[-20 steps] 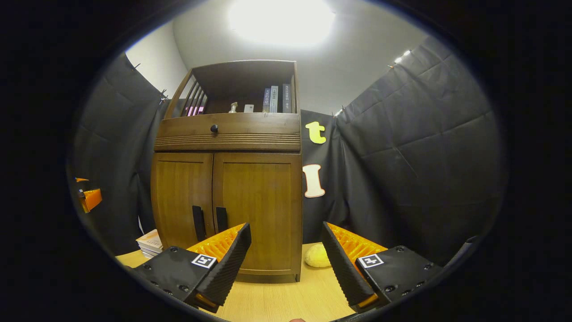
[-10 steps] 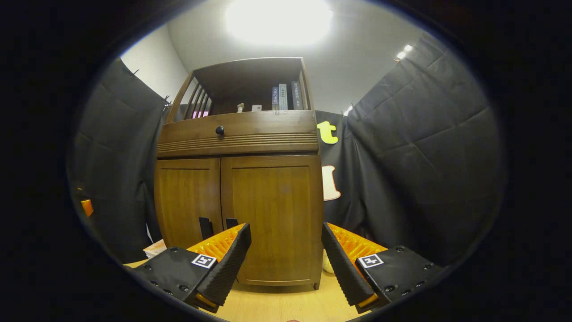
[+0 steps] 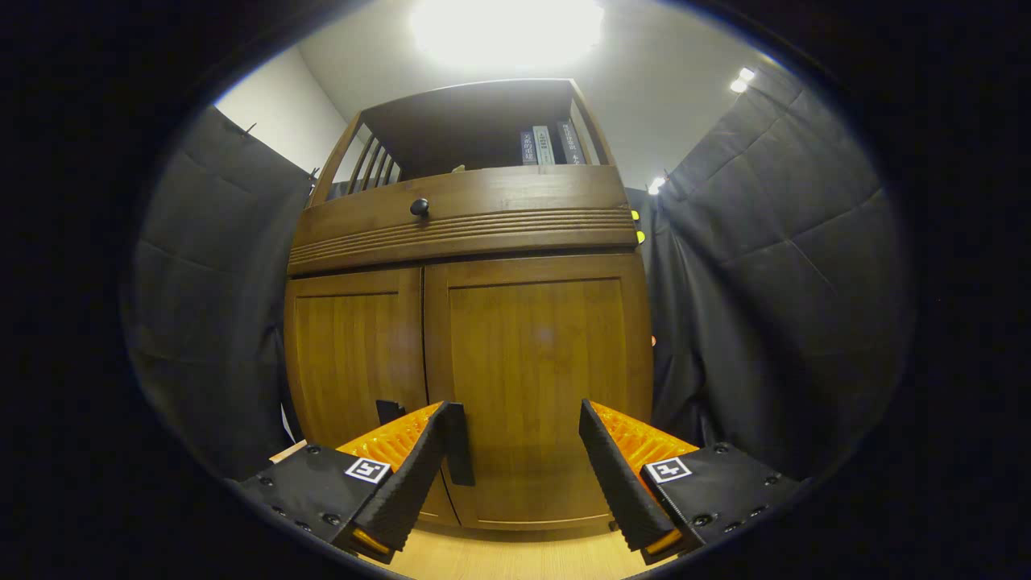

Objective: Open the right door of the double-door shoe cabinet with the right hand, and open the left door with the left hand.

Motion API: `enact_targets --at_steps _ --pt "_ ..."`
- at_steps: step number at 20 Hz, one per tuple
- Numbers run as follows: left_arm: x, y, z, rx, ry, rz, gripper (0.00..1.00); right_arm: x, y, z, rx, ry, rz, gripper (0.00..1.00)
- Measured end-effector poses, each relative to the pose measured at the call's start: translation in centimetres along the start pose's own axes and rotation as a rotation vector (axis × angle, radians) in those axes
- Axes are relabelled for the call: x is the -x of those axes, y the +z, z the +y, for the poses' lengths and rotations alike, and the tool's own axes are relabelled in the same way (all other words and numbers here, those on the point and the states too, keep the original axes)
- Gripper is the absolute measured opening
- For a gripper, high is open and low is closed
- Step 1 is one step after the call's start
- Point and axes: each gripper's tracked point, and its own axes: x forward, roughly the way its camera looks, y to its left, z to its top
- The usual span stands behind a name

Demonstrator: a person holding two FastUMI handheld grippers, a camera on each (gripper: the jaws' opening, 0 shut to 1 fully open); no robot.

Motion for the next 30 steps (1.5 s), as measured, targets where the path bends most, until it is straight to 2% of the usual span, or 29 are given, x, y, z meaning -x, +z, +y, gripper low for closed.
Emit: enact_targets --at_steps 6,10,18,20,22,25,26,27,28,29,30 --pt "0.2 1.1 0.3 -0.014 0.079 0.012 0.96 -4.1 -2.2 2.3 -0.008 0.038 0.035 0.99" --pt "1.6 3.8 0.6 -0.035 0.116 0.019 0.96 -6.2 -3.9 3.4 -0.01 0.053 0.053 0.99" --pt "1.7 3.5 0.5 -0.061 0.169 0.033 0.96 -9.8 -8.0 6.1 0.016 0.103 0.141 0.96" --pt "1.8 3.7 0.6 -0.066 0.177 0.036 0.96 -10.3 -8.9 6.6 0.009 0.111 0.161 0.78" --pt "2.1 4.1 0.6 -0.068 0.185 0.035 0.96 -10.8 -9.4 6.6 0.015 0.105 0.167 0.76" --pt "2.9 4.5 0.4 -0.072 0.194 0.034 0.96 -11.4 -9.9 7.2 0.006 0.109 0.186 0.51" --pt "2.8 4.5 0.4 -0.071 0.195 0.034 0.96 -11.6 -10.1 6.6 0.018 0.087 0.192 0.47" --pt "2.7 4.3 0.5 -0.07 0.196 0.035 0.96 -11.8 -10.1 6.5 0.013 0.082 0.191 0.48" --pt "2.7 4.2 0.5 -0.069 0.197 0.034 0.96 -12.0 -10.1 6.5 0.006 0.086 0.188 0.31" --pt "2.8 4.4 0.5 -0.066 0.195 0.033 0.96 -12.0 -10.1 6.6 -0.003 0.093 0.195 0.31" --pt "2.7 4.3 0.5 -0.064 0.191 0.032 0.96 -12.0 -10.1 6.6 -0.005 0.094 0.196 0.22"
